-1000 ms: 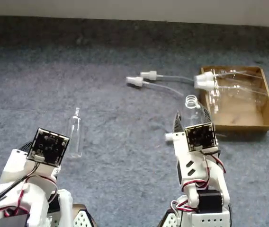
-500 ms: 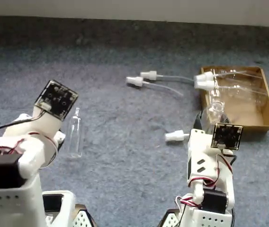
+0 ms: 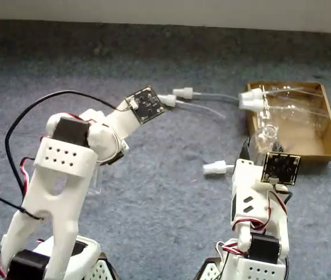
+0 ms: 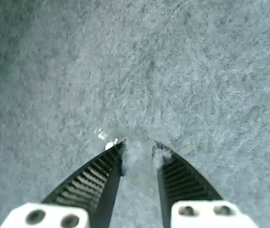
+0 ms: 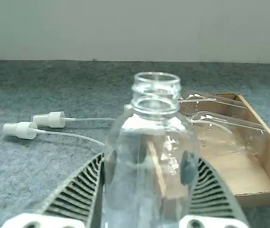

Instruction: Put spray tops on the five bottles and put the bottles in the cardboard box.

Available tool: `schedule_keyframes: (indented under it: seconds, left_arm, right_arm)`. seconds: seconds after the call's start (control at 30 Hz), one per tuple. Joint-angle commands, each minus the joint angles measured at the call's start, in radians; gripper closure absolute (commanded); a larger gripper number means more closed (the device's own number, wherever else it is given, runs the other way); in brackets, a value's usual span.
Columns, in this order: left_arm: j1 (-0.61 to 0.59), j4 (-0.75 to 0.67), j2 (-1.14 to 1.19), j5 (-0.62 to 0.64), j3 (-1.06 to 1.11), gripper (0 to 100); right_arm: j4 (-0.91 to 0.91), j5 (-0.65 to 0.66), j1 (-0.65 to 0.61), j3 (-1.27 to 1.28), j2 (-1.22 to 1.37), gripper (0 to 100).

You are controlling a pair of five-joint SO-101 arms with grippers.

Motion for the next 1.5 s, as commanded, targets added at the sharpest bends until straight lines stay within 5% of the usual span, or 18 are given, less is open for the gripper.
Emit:
schedule_keyframes:
  seconds: [0.0, 0.17, 0.53, 0.87, 1.47]
  left_arm:
    - [0.005, -0.247, 0.099, -0.133, -0.042, 93]
    - [0.012, -0.563, 0.237, -0.328, -0.038, 93]
    - [0.024, -1.022, 0.564, -0.342, -0.041, 83]
    - [0.087, -1.232, 0.803, -0.339, -0.171, 78]
    - [0.097, -1.306, 1.147, -0.345, -0.435, 82]
  right_arm:
    - [-0.035, -0.015, 0.008, -0.008, -0.004, 85.9]
    - [-0.035, -0.015, 0.007, -0.007, -0.004, 85.9]
    - [-0.035, -0.015, 0.005, -0.007, -0.004, 85.9]
    - [-0.035, -0.015, 0.005, -0.007, -0.004, 85.9]
    - [-0.035, -0.014, 0.004, -0.007, -0.004, 85.9]
